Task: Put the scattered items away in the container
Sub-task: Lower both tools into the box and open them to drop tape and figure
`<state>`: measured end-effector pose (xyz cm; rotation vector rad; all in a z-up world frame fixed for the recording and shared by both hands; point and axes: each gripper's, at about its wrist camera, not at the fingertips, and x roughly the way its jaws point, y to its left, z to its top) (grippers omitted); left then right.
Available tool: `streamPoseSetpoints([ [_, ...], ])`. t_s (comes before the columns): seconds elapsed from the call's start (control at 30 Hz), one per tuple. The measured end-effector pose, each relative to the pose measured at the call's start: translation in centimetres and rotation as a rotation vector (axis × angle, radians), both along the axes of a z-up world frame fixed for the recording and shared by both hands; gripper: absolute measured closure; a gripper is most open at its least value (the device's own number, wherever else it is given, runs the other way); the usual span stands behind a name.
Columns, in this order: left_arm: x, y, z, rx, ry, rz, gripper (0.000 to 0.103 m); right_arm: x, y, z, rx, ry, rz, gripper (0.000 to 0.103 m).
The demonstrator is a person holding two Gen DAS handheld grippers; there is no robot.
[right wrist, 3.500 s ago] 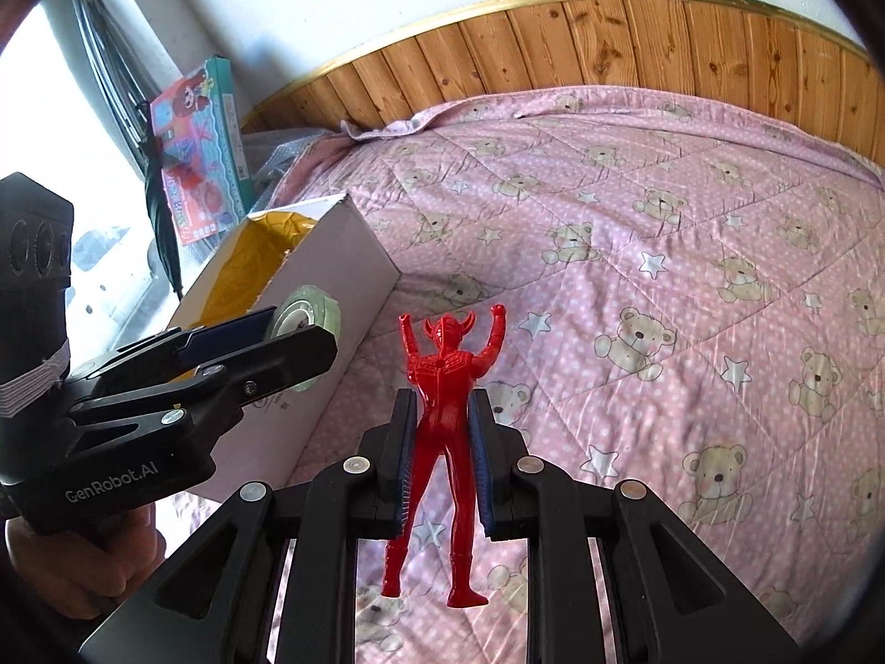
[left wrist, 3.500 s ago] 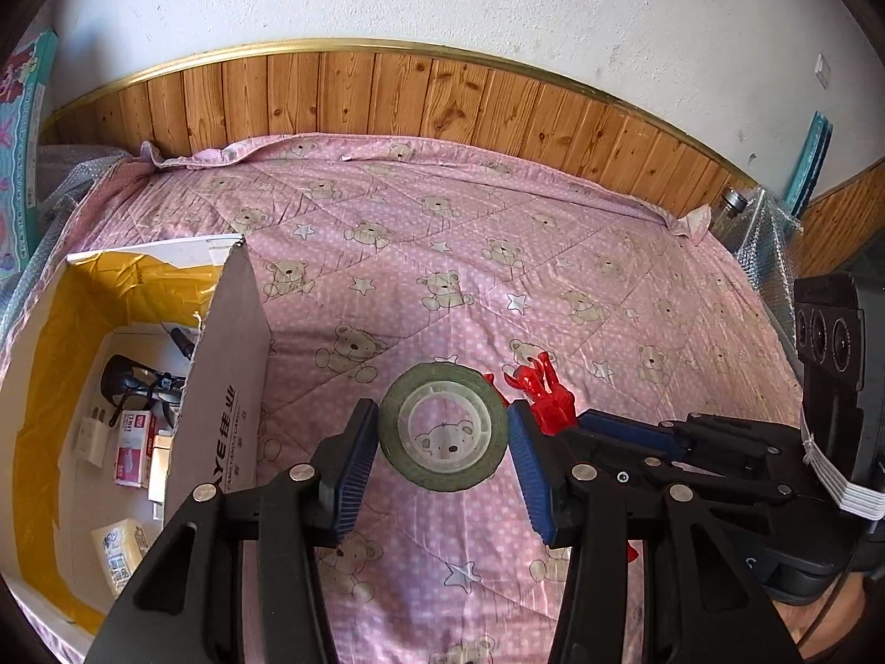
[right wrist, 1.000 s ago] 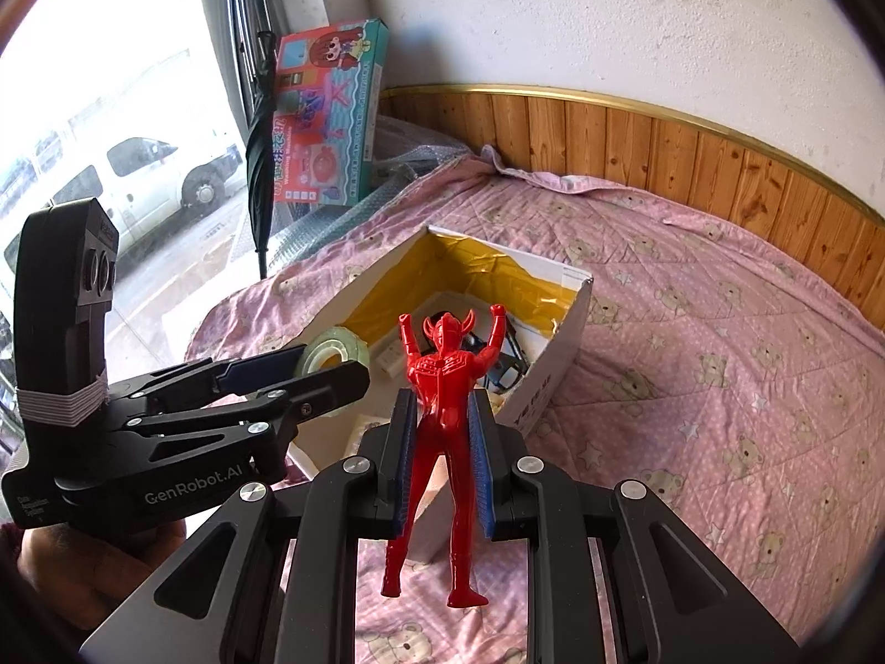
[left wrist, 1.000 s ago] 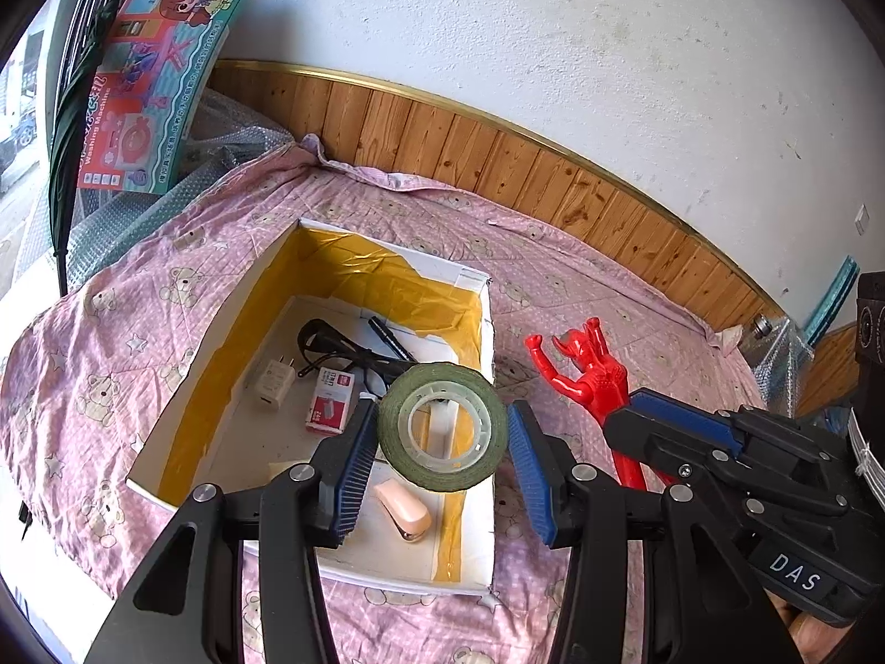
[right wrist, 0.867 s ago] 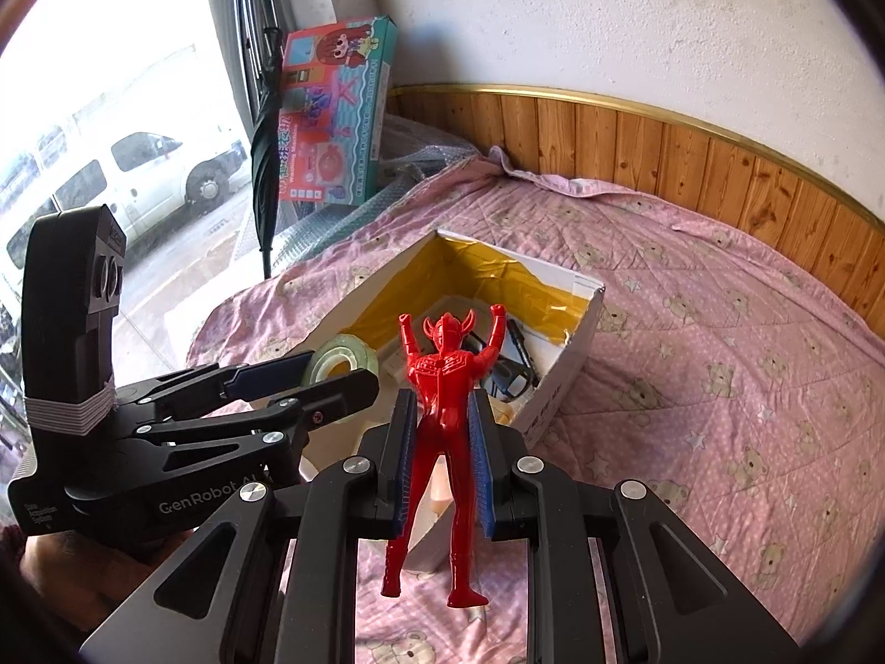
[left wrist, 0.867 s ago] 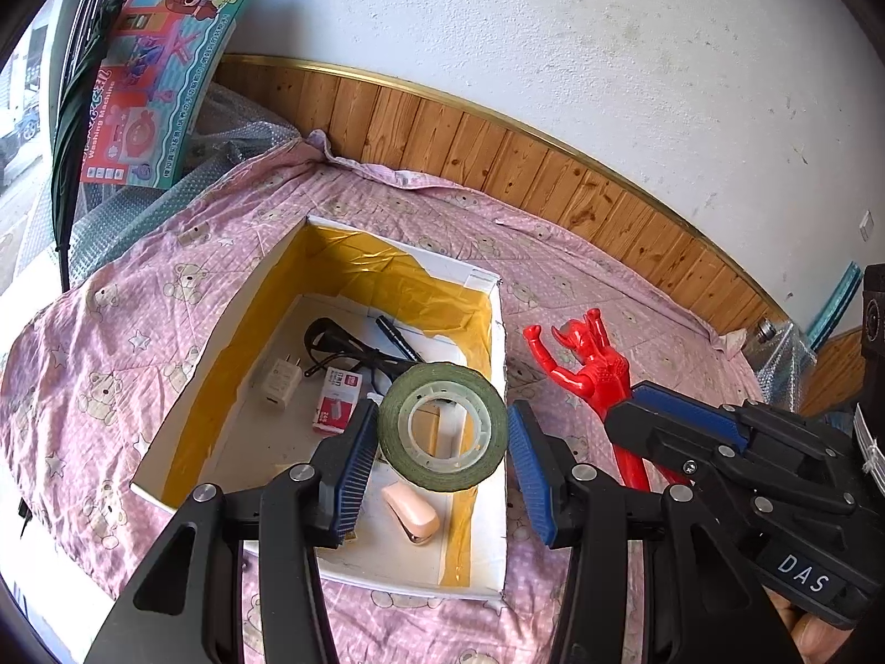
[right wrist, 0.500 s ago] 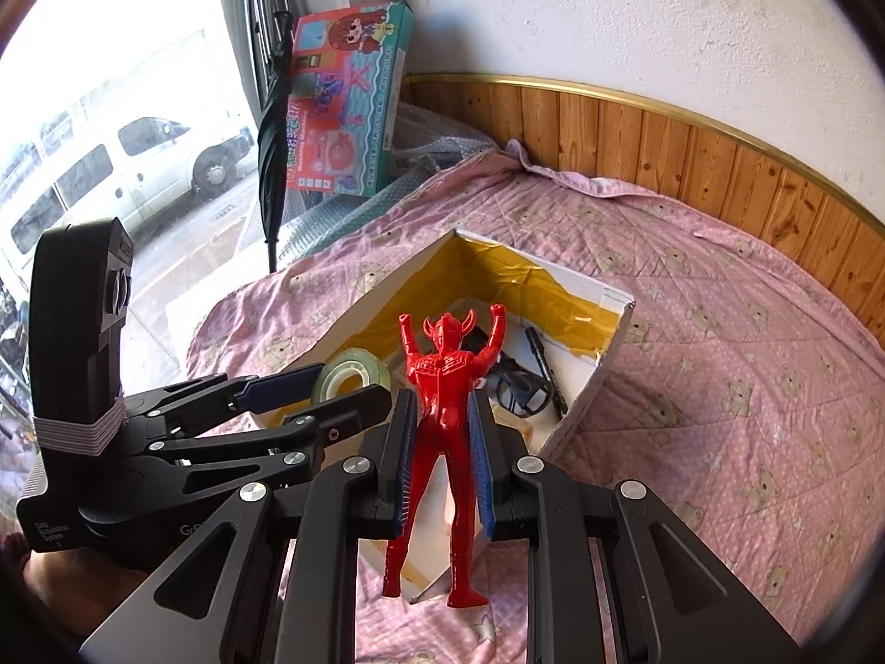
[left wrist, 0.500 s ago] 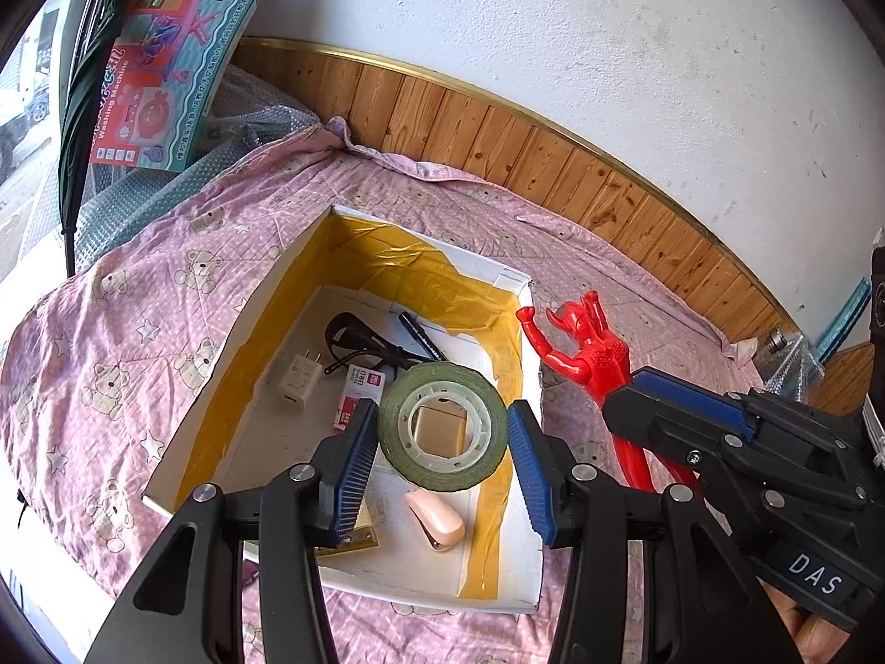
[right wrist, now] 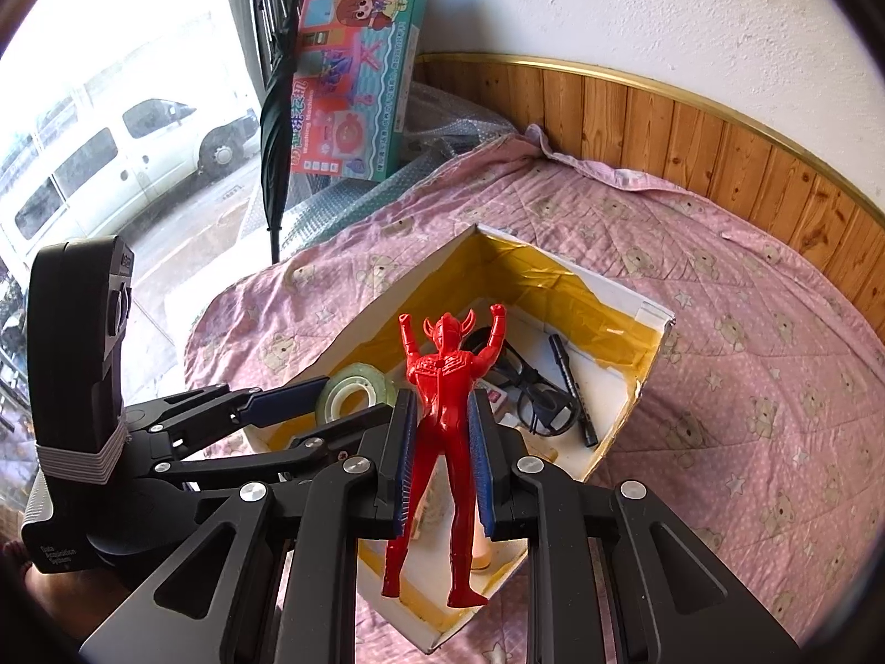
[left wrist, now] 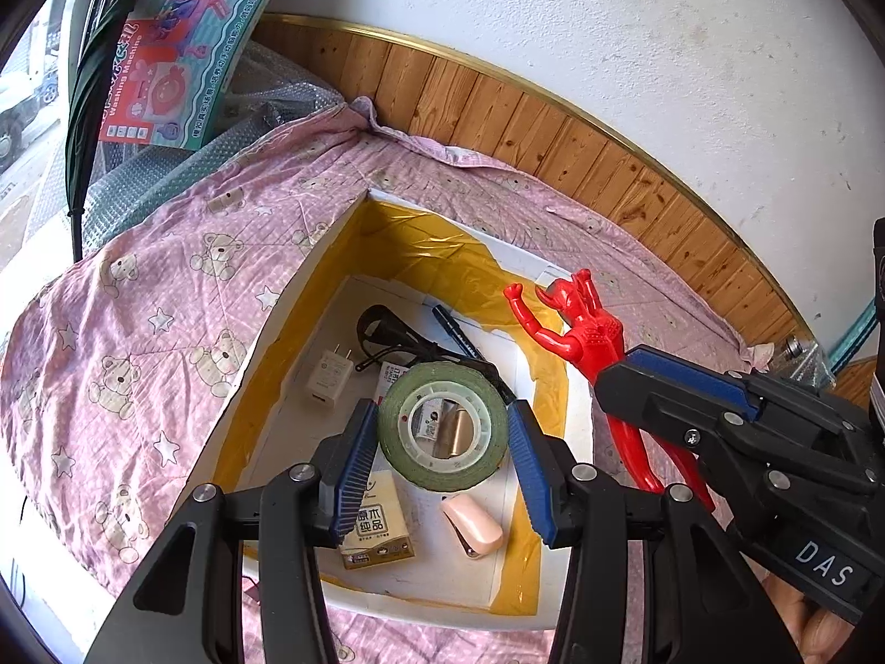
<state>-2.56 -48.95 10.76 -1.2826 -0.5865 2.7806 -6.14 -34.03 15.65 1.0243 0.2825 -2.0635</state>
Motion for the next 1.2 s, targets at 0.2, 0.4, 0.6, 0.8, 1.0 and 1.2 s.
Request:
streamPoseSetpoints([
  [0.2,-0.8,-0.2,-0.6,-0.006,-0.023,-0.006,0.054,-1.3,-0.5,-0.6,0.008,-0.027,-0.003,0.083],
  [0.4,-1.8,-0.3,-1.1,-0.013,-0.05,-0.016,0.054,-2.8,-0.8,-1.6,0.016,-0.07,-0.019,0.083],
  [0.6,-3.0,-0.6,-2.0,0.009,-0.083,-0.024,0.054,-4.4,-0.8,-2.2,0.015,-0.121,-0.036,0.083],
  [0.8,-4.2,-0.3,-2.5,-0.019,-0.115,-0.059,0.054,-6.4,-0.9,-3.4,0.031,-0.169,-0.053,0.083],
  [1.0,-5.0,-0.1,-3.1,-0.076,-0.147,-0.084,0.054,-7.6,-0.8,-4.2,0.036,-0.198,-0.062,0.083],
  [1.2,-5.9,0.0,-4.1,-0.109,-0.191,-0.102,0.054,-8.9,-1.2,-5.4,0.062,-0.227,-0.074,0.083],
])
